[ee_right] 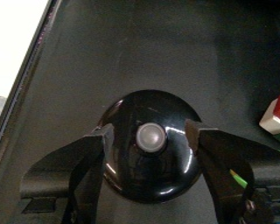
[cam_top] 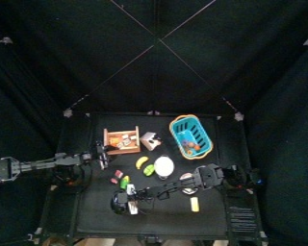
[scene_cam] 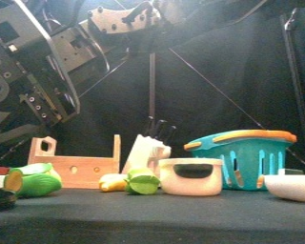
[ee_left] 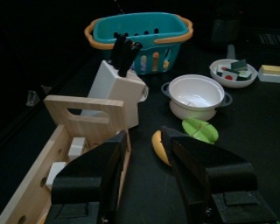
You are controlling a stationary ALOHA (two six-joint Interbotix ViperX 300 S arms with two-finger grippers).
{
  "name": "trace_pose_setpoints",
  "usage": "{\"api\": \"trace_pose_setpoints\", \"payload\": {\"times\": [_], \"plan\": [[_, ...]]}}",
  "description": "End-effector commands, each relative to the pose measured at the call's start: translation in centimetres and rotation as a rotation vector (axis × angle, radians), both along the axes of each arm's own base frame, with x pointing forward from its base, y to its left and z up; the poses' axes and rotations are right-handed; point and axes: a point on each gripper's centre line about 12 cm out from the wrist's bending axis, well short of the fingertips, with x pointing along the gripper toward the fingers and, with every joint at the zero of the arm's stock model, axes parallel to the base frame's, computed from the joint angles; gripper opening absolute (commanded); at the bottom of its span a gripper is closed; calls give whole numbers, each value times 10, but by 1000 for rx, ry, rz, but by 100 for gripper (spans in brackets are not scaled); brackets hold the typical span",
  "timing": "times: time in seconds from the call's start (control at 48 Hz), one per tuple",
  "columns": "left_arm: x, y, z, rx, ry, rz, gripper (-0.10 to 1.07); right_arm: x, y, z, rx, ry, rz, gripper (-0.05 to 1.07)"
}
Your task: Place pot lid in left lower corner
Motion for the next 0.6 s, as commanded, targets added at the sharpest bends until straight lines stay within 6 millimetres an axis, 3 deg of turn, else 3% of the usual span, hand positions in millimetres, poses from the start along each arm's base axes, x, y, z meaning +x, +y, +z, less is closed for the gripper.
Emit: {"api": "trace_pose_setpoints", "payload": {"times": [0.0,0.438,0.583], "plan": [[2,2,5,6,-16,3,77,4,2,34,10,-70,4,96],[2,1,5,6,-16,2,77,1,0,44,18,-75,-1,96],[2,1,5,1,-18,3,77,-3,-3,61,58,-92,-22,96]]}}
